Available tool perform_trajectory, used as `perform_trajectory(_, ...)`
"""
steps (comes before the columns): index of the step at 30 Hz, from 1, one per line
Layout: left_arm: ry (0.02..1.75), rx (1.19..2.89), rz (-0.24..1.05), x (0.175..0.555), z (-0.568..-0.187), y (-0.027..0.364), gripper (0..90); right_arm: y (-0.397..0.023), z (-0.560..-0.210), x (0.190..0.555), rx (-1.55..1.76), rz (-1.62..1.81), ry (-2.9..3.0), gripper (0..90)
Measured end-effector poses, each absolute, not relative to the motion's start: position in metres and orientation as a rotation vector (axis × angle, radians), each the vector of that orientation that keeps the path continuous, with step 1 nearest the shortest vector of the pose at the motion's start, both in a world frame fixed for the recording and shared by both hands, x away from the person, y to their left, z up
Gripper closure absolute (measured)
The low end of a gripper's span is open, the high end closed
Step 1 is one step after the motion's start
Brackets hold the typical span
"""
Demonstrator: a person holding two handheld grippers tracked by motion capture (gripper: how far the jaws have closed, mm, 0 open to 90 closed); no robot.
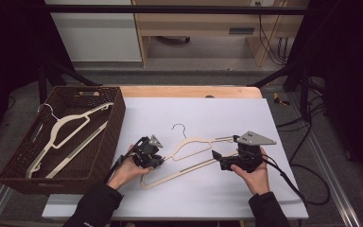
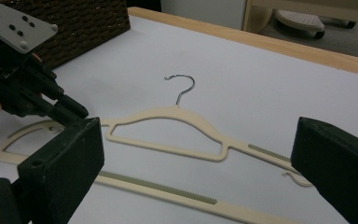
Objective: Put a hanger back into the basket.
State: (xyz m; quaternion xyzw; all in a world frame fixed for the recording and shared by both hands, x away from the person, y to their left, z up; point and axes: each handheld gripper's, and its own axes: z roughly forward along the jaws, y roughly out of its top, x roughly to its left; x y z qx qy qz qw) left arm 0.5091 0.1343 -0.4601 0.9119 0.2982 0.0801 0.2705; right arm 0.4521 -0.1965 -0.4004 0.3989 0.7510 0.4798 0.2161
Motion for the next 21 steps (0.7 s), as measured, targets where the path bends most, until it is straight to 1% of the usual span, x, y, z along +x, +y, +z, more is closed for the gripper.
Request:
perform_trajectory(4, 0.797, 2.466, 0.237, 0.508, -0.460, 0.133, 79.3, -0.192, -0.401, 0.455, 1.103, 1.327, 2.092, 3.2)
perform_trajectory(5, 0.781, 2.480, 0.265, 0.506, -0.460, 0.131, 79.3, -0.191, -0.401, 0.455, 1.100, 1.324, 2.097, 3.3)
perform_trajectory(9, 0.769, 2.489, 0.298, 0.503, -0.459, 0.129, 79.5, -0.179, -0.400, 0.461, 1.083, 1.337, 2.120, 4.1)
perform_trajectory(14, 0.738, 2.482, 0.353, 0.496, -0.455, 0.127, 79.6, -0.158, -0.402, 0.477, 1.076, 1.348, 2.148, 6.1)
perform_trajectory(21, 0.723, 2.406, 0.435, 0.482, -0.438, 0.127, 79.7, -0.127, -0.411, 0.505, 1.096, 1.322, 2.184, 11.1)
